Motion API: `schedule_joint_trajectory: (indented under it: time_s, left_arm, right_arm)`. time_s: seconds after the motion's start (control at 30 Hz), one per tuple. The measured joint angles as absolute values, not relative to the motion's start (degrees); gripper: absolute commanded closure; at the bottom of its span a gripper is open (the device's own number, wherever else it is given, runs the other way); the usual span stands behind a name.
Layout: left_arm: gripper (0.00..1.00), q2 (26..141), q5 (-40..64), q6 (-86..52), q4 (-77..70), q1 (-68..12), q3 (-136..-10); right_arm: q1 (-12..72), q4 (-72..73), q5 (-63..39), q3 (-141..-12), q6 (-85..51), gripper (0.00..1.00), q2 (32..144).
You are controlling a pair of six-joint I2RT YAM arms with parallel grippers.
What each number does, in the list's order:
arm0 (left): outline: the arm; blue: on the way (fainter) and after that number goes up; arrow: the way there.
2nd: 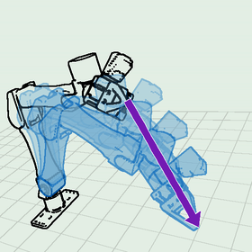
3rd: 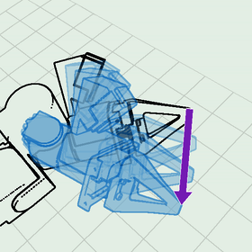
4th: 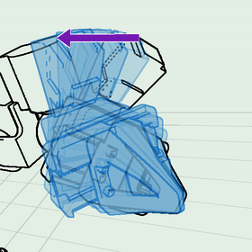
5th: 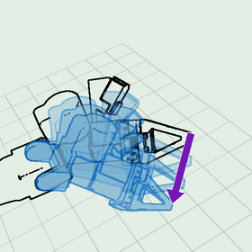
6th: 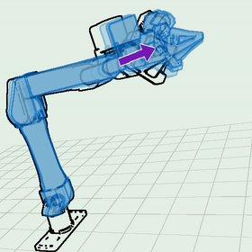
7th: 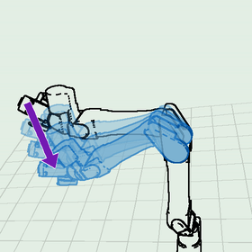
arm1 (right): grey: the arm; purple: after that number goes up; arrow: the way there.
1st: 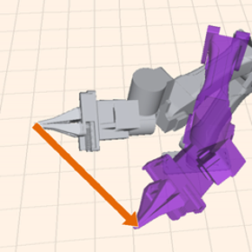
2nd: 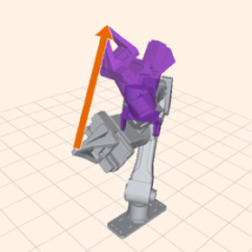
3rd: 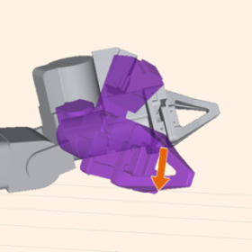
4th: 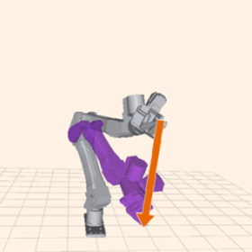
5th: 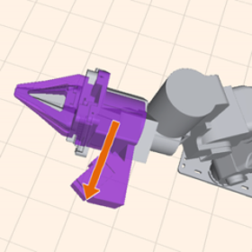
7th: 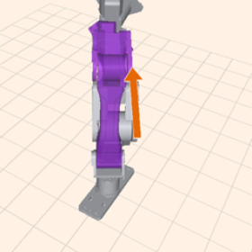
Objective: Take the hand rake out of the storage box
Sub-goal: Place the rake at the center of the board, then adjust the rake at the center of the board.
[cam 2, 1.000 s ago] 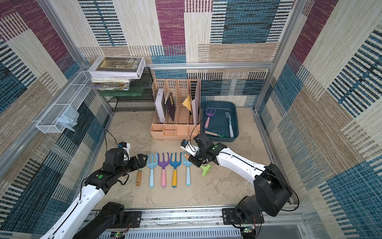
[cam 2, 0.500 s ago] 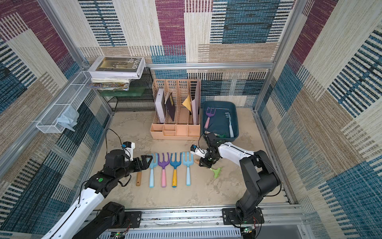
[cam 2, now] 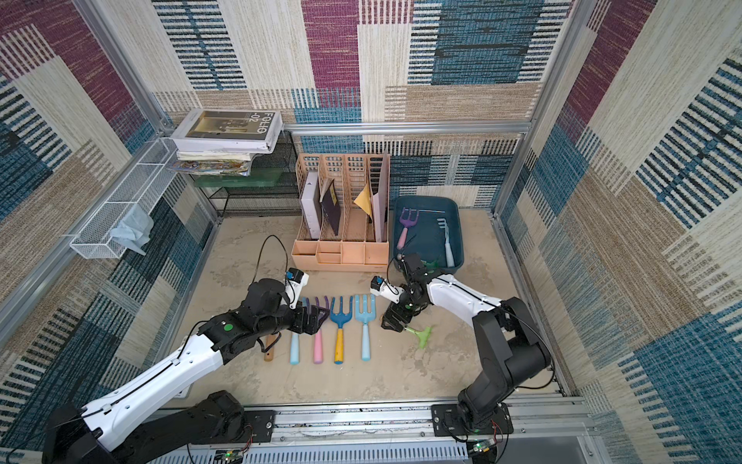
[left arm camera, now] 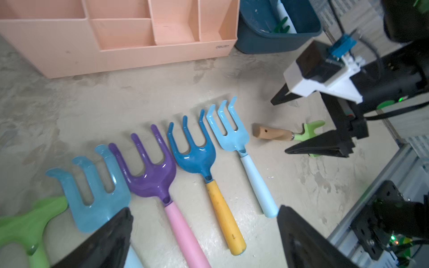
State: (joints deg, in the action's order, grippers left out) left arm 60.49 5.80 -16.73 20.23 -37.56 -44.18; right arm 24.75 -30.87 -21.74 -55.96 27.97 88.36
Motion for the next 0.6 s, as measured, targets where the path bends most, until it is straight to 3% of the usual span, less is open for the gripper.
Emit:
schedule_joint_trajectory:
  time_s: [0.2,0.37,0.6]
  left_arm:
    - [0.01,71.81,7.38,-7.05,16.64,-44.42,-49.87]
    - [0.02,88.01,5.65,4.58,15.68,-55.53,-58.61]
    - [0.04,104.18,3.07,13.43,17.69,-58.15,-71.64]
  right_arm:
    - [11.42,-23.77,-13.5,-53.69,7.79,0.05,69.67]
    - [3.81,-18.24,-9.02,-48.16,-7.4,0.04,51.96]
    - [-0.64,-17.17,-8.99,-44.36,-14.92,0.04,47.09]
